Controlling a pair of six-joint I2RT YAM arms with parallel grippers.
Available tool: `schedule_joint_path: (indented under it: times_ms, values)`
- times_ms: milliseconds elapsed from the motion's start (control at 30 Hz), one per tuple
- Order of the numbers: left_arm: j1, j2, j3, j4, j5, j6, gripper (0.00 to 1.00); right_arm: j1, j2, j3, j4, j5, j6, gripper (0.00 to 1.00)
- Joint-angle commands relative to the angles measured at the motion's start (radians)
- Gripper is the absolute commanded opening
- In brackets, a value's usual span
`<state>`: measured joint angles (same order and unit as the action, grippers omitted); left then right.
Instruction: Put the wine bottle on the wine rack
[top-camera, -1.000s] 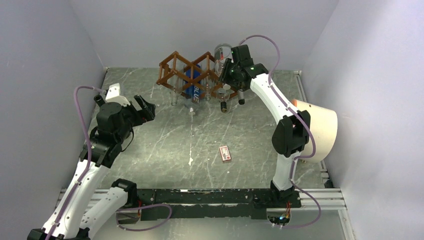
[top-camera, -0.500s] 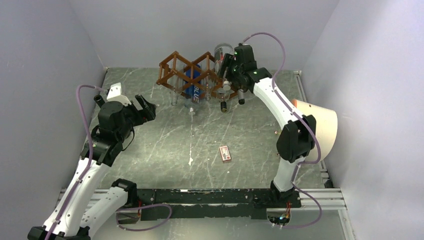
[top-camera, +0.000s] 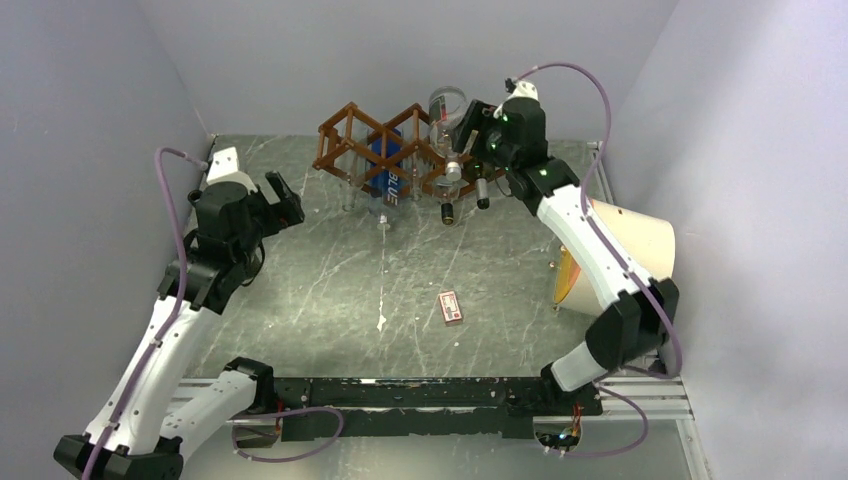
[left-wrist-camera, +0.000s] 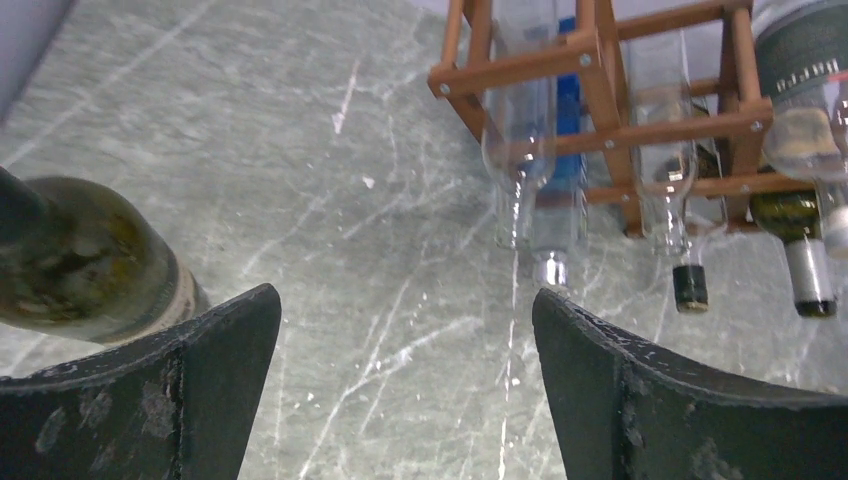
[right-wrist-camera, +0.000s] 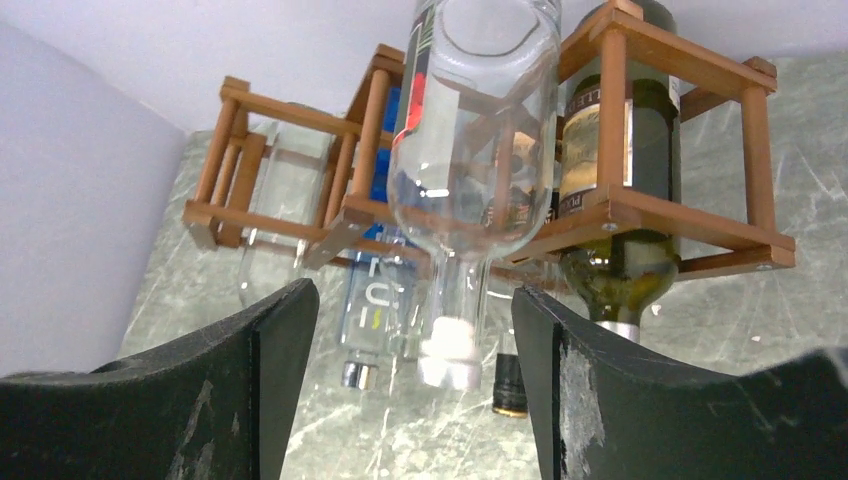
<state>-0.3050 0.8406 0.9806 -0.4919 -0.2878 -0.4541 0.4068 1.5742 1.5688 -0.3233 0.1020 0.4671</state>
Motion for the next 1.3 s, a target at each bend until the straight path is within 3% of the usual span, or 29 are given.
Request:
schedule_joint_path:
  times_ms: [0,133,367,633,867,967,1133,1267]
  values:
    - [-0.003,0.053,0.121,-0.064,-0.178,0.04,0.99,-0.002,-0.138,-0.128,0.153,-0.064,-0.051,0.75]
    - [0.018,0.106,0.183,-0.102,-0.308,0.04,0.99,-0.002,-0.242,-0.225,0.181,-0.101,-0.084,0.74]
    - [0.073,0.146,0.282,-0.121,-0.341,0.036,0.99,-0.002,-0.383,-0.33,0.172,-0.138,-0.146,0.74]
    - [0.153,0.177,0.365,-0.155,-0.525,0.017,0.99,-0.002,-0.454,-0.403,0.17,-0.158,-0.158,0.74]
    - [0.306,0.23,0.304,-0.167,-0.493,-0.039,0.99,-0.002,-0.452,-0.435,0.156,-0.185,-0.131,0.74]
    - [0.314,0.234,0.258,-0.153,-0.466,-0.051,0.99,-0.002,-0.457,-0.447,0.158,-0.196,-0.13,0.74]
    - [0.315,0.269,0.236,-0.177,-0.413,-0.076,0.84,-0.002,-0.473,-0.464,0.171,-0.19,-0.108,0.74]
    - [0.316,0.284,0.22,-0.177,-0.405,-0.069,0.64,-0.002,-0.479,-0.468,0.175,-0.182,-0.099,0.74]
